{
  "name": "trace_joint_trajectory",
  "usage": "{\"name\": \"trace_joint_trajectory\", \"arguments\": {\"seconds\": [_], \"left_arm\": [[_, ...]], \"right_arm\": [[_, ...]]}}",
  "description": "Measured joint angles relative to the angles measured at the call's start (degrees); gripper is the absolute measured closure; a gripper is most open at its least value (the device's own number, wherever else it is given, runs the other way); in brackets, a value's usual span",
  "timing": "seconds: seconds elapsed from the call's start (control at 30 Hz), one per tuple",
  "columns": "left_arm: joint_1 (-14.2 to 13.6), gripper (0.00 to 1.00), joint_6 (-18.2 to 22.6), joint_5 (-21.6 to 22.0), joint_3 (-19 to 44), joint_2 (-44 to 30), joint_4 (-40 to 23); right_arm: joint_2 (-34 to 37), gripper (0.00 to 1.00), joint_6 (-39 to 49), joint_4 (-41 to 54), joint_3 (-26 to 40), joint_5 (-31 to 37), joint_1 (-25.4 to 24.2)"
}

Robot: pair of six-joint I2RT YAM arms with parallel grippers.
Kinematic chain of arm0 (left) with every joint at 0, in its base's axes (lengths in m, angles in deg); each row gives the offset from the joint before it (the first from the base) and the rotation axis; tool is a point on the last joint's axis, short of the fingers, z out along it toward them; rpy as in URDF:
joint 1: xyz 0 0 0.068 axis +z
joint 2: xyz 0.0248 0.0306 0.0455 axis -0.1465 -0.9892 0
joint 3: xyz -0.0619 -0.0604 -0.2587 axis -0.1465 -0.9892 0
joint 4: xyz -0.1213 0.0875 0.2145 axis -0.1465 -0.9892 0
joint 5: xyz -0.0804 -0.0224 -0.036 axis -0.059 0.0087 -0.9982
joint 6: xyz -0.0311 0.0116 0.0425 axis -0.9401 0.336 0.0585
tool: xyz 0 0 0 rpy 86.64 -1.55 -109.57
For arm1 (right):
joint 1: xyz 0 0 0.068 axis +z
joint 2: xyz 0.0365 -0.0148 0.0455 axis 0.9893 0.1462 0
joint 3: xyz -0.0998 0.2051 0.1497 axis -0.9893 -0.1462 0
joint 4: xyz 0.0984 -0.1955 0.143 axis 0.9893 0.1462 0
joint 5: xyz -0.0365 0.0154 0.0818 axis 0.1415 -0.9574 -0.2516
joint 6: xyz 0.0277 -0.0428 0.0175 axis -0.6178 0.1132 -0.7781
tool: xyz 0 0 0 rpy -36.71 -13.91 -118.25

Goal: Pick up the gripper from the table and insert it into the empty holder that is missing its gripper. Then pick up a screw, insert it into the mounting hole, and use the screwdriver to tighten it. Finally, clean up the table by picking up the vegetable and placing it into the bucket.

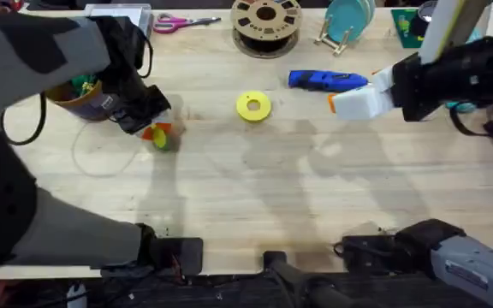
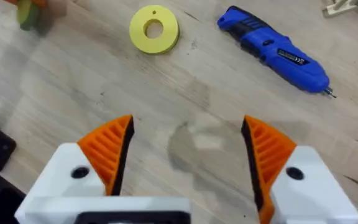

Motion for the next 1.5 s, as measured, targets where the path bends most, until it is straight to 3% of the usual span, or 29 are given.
{"name": "trace_joint_trajectory", "arguments": {"seconds": [0.2,0.5,0.83,0.97,1.2,1.37,1.4,1.5], "left_arm": [[3.5,0.978,3.1,-0.2,0.5,8.5,-1.9],[11.4,0.978,15.8,-0.2,10.7,21.3,-2.0],[22.2,0.978,26.6,-0.1,13.3,19.9,7.3],[23.9,0.978,27.9,0.0,13.3,16.0,10.5],[24.0,0.978,30.2,0.0,13.3,8.1,13.8],[24.0,0.978,30.8,0.0,13.3,6.5,15.0],[24.0,0.958,31.0,0.0,13.3,6.5,15.2],[24.0,0.465,31.1,0.1,13.3,6.6,15.2]], "right_arm": [[0.0,0.004,0.0,0.0,0.0,0.0,0.0],[0.0,0.004,-0.2,0.0,0.0,0.5,0.0],[0.0,0.004,-0.2,0.0,0.0,0.7,0.0],[0.0,0.004,-0.2,0.0,0.0,0.7,0.0],[0.0,0.004,-0.2,0.0,0.0,0.7,0.0],[0.0,0.004,-0.2,0.0,0.0,0.9,0.0],[0.0,0.004,-0.2,0.0,0.0,0.9,0.0],[0.0,0.004,-0.2,0.0,0.0,0.9,0.0]]}}
